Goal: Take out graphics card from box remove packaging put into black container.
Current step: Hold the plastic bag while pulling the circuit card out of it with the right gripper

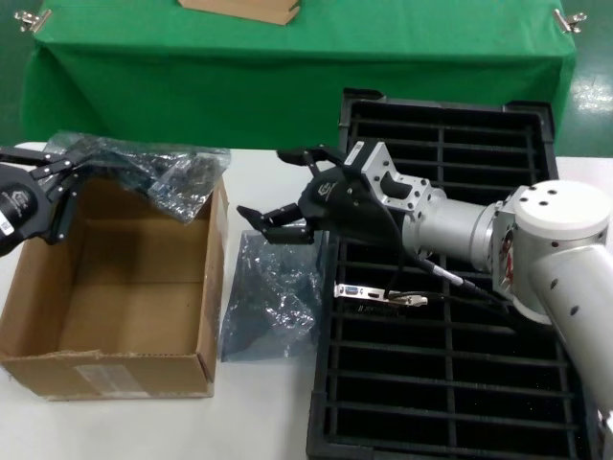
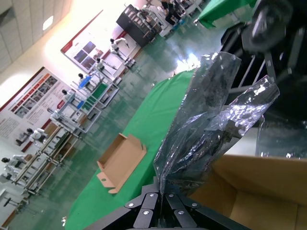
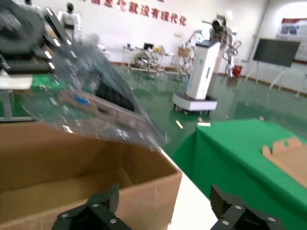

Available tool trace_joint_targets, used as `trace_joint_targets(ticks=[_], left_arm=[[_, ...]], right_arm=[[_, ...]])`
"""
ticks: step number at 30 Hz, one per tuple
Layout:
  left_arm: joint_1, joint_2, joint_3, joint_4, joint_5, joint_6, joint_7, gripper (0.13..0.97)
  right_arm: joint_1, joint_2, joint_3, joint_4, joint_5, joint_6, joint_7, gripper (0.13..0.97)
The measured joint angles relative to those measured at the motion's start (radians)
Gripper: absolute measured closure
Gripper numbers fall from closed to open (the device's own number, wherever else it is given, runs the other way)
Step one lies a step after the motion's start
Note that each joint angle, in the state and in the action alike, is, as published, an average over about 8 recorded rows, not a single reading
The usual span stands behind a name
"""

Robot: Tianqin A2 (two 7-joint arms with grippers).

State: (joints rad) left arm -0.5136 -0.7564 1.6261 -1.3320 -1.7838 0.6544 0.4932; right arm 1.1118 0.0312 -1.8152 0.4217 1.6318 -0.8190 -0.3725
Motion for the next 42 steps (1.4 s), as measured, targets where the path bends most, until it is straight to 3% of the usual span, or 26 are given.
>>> trace_joint_targets(ticks=[4,9,18,21,25,32,42], left_arm=[[-0.035,0.012,0.011,0.054,0.0,0.017,0.034,0.958],[-0.07,0.026,0.025,0.103,0.0,0.034,0.059,0.958],[-0.104,0.04,0.041,0.138,0.005,0.037,0.056,0.958],[-0.108,0.042,0.044,0.136,0.007,0.035,0.046,0.958],[-0.106,0.042,0.047,0.124,0.008,0.033,0.033,0.958],[-0.081,0.041,0.053,0.083,0.007,0.035,0.015,0.958],[-0.042,0.038,0.064,0.025,0.015,0.026,-0.013,0.958]], right_arm=[[-0.031,0.017,-0.028,0.11,0.001,-0.023,0.045,0.414],[-0.052,0.028,-0.049,0.195,0.015,-0.049,0.066,0.55],[-0.026,0.012,-0.051,0.151,0.052,-0.08,0.013,0.742],[-0.006,0.002,-0.046,0.103,0.065,-0.094,-0.019,0.808],[0.02,-0.011,-0.038,0.037,0.081,-0.114,-0.061,0.808],[0.051,-0.025,-0.03,-0.045,0.108,-0.136,-0.115,0.904],[0.053,-0.027,-0.035,-0.069,0.128,-0.145,-0.133,0.959]])
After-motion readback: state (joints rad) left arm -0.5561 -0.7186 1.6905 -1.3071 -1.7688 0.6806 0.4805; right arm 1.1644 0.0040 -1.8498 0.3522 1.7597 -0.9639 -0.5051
